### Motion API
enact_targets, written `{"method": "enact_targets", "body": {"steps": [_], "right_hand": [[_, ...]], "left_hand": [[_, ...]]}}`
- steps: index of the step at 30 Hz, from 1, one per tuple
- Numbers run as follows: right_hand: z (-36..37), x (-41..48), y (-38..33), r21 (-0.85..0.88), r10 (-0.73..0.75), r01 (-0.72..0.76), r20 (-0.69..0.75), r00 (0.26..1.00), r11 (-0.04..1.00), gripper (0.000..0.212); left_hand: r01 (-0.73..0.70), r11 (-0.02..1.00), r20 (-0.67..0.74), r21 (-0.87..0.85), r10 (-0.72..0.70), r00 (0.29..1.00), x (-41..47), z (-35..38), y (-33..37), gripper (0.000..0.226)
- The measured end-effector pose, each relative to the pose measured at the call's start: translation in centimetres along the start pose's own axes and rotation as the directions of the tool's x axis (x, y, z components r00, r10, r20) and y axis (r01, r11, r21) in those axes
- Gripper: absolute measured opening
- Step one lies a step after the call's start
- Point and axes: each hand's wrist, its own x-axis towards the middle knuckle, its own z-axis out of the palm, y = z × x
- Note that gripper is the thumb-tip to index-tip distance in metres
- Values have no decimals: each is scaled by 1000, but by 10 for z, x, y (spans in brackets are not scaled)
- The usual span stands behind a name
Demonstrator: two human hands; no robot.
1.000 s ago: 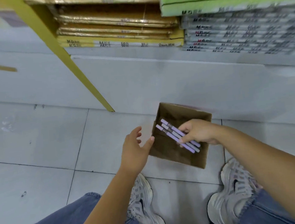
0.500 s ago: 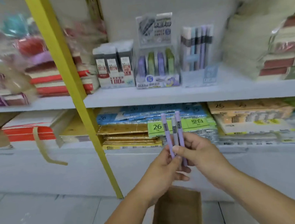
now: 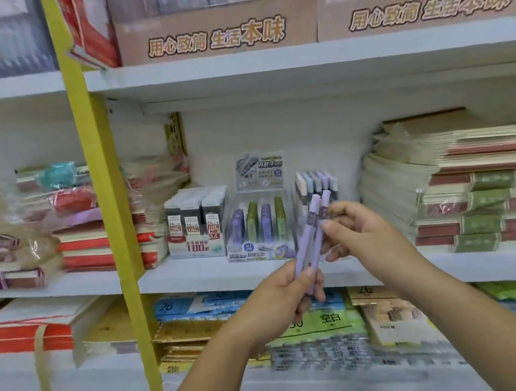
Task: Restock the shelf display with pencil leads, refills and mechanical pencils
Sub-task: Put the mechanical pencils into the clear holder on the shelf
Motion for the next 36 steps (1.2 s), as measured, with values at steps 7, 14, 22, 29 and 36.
{"method": "enact_targets", "body": {"steps": [7,14,22,29,36], "right_hand": [[-32,41,-26,-137,-390,365,-329,860,921,19],[-42,58,-6,-454,-523,388,-222,823,802,50],[-39,64,20,-633,-479,315,-100,872,707,45],[-39,65,22,-630,-463,287,-130,877,721,43],[-34,71,30,-837,-492,172,-128,861,519,38]], "left_hand": [[-74,997,-246,29,79,966,40,-13,2,24],[-120,992,-268,-48,103,958,55,-19,-14,22],[-142,990,-256,-19,132,958,61,-20,-25,27],[-148,989,-245,1,144,959,63,-21,-28,27],[-147,989,-229,-22,138,964,59,-23,-27,28]]}}
